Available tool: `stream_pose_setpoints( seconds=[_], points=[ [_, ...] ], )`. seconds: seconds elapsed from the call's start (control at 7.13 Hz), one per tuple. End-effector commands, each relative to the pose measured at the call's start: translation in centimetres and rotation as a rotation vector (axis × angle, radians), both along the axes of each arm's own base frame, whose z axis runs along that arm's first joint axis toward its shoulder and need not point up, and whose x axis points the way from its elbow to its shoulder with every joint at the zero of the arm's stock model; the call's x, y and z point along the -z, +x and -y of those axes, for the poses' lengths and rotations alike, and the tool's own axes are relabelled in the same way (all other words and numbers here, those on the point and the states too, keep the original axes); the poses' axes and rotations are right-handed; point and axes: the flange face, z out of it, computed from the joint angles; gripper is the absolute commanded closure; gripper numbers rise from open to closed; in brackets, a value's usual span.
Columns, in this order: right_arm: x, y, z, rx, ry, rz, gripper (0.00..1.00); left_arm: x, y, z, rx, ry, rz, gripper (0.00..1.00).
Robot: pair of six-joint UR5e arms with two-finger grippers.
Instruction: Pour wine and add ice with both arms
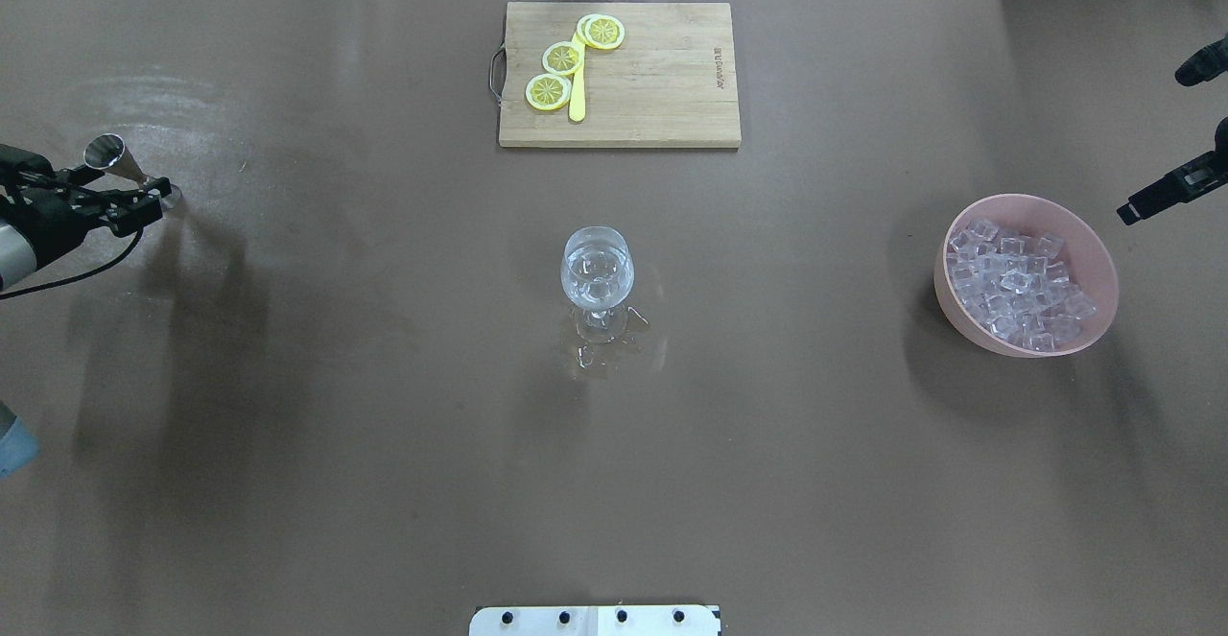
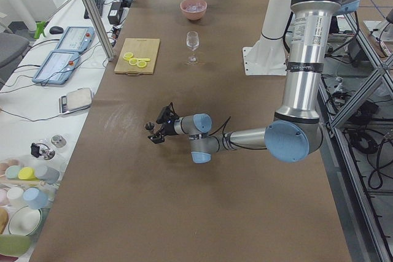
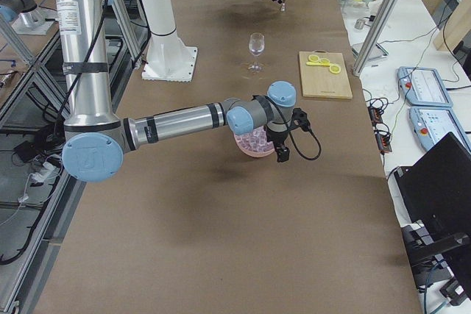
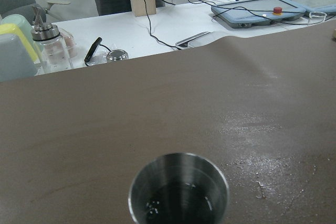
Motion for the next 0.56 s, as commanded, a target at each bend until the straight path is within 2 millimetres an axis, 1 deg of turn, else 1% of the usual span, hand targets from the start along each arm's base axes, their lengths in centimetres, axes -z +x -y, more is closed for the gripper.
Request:
stream_pose_setpoints(
  seconds=[0.0, 0.14, 0.42],
  points=[
    [0.03, -0.02, 0.05, -0.001, -0.001, 0.000, 0.00, 0.30, 1.17, 0.20, 0.022, -0.003, -0.015, 0.02],
    [0.11, -0.02, 0.04, -0.001, 0.001, 0.001, 0.00, -0.07, 1.28, 0.33, 0.035, -0.034, -0.047, 0.02],
    [0.11, -0.02, 0.04, -0.001, 0.001, 0.001, 0.00, -0.34, 1.69, 0.63, 0.038, -0.053, -0.046, 0.02]
  ],
)
